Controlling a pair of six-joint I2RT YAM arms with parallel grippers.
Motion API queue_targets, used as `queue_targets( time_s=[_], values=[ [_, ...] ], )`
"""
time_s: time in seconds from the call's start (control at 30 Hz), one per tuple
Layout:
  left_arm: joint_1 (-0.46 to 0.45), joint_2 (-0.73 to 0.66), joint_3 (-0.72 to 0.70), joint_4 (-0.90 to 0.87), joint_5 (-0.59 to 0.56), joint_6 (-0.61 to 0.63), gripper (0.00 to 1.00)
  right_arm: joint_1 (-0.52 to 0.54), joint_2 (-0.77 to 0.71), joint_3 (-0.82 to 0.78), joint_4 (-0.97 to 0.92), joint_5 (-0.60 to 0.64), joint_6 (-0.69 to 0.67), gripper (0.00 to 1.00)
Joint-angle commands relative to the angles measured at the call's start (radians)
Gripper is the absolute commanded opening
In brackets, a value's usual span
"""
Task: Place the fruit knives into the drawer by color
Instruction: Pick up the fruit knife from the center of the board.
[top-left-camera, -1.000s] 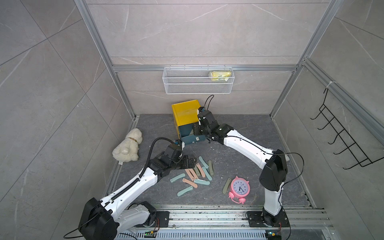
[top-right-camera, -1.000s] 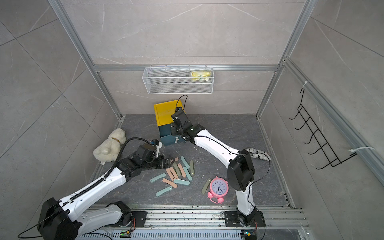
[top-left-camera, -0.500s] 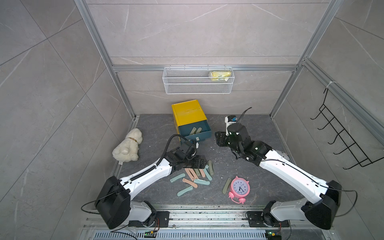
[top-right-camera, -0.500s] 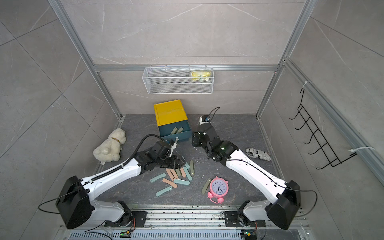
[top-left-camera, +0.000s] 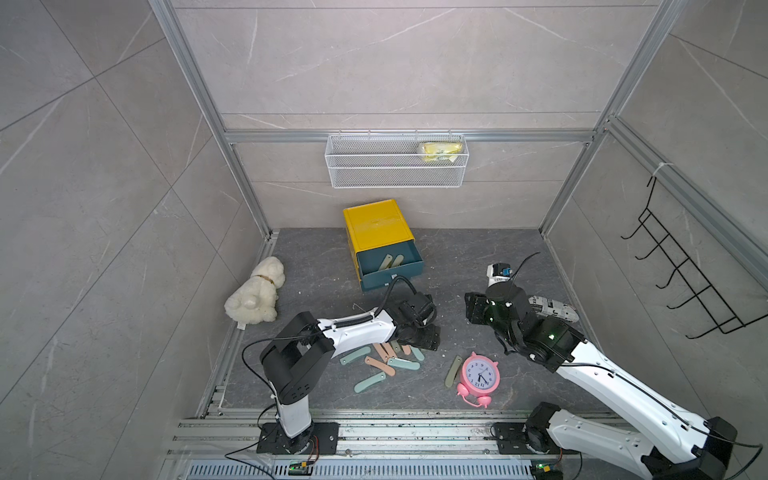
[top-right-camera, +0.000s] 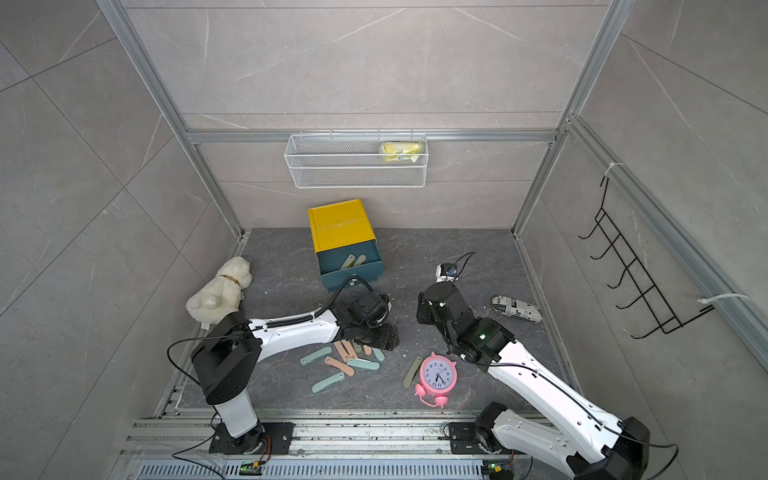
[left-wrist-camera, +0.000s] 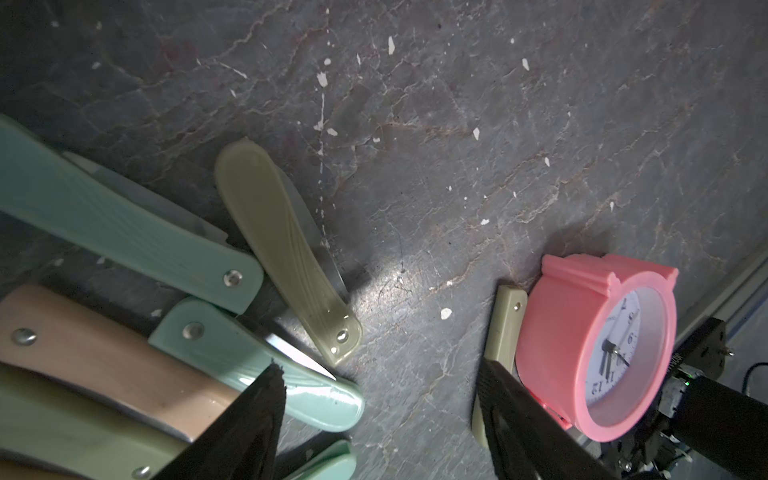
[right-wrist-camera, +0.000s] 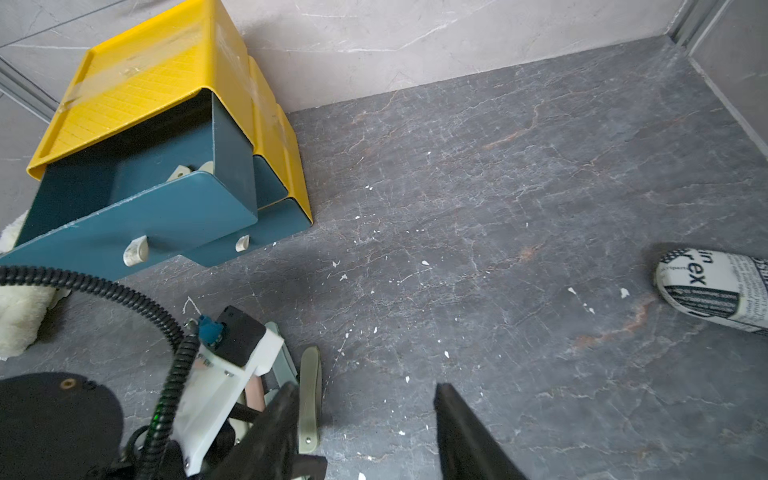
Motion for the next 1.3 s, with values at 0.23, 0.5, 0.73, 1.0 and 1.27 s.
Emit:
queue_targets(
  time_s=[0.23,0.5,0.73,1.0,1.27],
  values=[
    [-0.017,0.093,0.101,-0.07,-0.085,0.007,0.67,-0.015,-0.06,-0.047,-0.026,0.022,0.019,0.55],
    [-0.019,0.124,0.123,-0.121,-0.111,-0.002,0.63,-0.022,-0.073,-0.058,-0.023,0.018,0.02,0.55],
    [-0.022,0.186,0.194,-0.16,-0.109,0.036,0.6,-0.03,-0.086,-0.069,-0.018,0.018,0.017,0.56],
    [-0.06,0.289,0.322,-0.28,-0.203,0.121,0.52,-0.044,-0.096,-0.08,-0.017,0.013,0.024,0.56],
    [-0.079,0.336,0.368,-0.345,-0.307,0.175,0.53,-0.051,-0.097,-0.084,-0.008,0.002,0.024,0.57]
  ],
)
